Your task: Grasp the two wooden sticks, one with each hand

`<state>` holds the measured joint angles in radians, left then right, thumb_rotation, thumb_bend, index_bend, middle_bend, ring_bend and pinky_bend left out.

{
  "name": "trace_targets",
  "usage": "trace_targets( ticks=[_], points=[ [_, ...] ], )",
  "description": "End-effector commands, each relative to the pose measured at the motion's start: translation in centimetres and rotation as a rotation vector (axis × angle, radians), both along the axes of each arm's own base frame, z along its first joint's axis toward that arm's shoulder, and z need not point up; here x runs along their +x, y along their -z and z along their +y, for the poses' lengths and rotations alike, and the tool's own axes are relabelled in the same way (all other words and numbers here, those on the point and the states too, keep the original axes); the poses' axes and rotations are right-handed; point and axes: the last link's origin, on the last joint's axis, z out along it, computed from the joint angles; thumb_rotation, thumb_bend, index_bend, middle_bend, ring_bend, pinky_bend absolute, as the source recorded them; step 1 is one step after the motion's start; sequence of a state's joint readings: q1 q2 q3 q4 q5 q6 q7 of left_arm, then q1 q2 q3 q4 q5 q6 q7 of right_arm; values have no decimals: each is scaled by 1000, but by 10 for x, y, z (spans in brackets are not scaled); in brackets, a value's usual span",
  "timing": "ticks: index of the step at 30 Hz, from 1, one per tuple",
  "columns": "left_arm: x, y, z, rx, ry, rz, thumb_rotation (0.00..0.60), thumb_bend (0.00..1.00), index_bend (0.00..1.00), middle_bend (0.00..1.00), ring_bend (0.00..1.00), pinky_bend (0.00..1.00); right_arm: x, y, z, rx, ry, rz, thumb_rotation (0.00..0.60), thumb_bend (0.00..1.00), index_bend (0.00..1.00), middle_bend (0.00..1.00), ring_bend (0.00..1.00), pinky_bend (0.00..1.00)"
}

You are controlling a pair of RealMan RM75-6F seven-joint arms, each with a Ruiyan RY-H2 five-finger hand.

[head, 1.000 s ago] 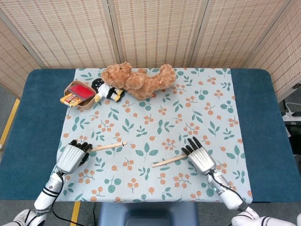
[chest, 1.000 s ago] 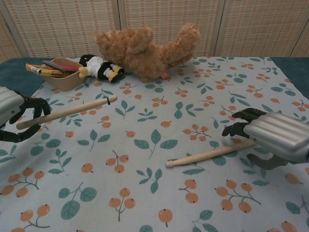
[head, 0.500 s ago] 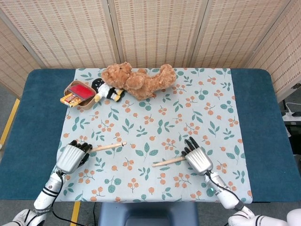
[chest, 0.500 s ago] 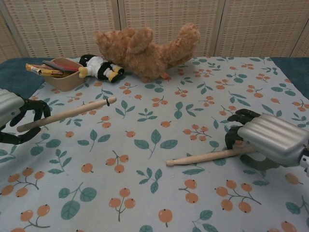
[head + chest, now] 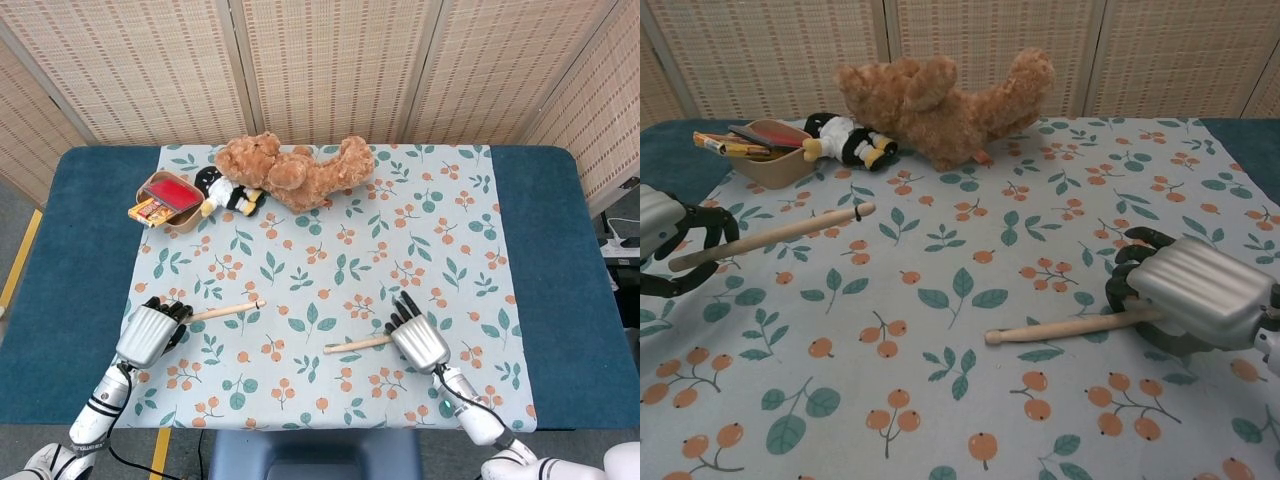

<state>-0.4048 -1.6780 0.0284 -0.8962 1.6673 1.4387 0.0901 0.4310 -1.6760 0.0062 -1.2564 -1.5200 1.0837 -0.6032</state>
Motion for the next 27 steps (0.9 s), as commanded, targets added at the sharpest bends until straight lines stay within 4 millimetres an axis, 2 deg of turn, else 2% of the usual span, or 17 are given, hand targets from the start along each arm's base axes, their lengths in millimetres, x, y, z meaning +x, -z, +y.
trace_targets(
  ticks=[1,5,11,21,27],
  points=[
    [0,0,0,0,-1,3,600,546,802,874,720,543,0,1,1,-8,-13,5,600,400,691,650,325,1],
    [-1,1,0,0,-4,11,600,546,802,874,722,543,-2,1,1,-15,-13,5,600,400,788,730,406,16],
    [-2,2,1,6,-3,18,600,545,802,874,729,543,0,-2,1,-26,-27,-7,600,400,882,802,500,51],
    [-1,2,1,6,-1,15,600,546,802,875,729,543,4,-7,6,-41,-49,-12,600,400,896,817,523,58],
    [-2,1,0,5,-3,14,600,545,802,875,729,543,2,-6,5,-40,-38,-10,600,400,959,869,598,104]
  ],
)
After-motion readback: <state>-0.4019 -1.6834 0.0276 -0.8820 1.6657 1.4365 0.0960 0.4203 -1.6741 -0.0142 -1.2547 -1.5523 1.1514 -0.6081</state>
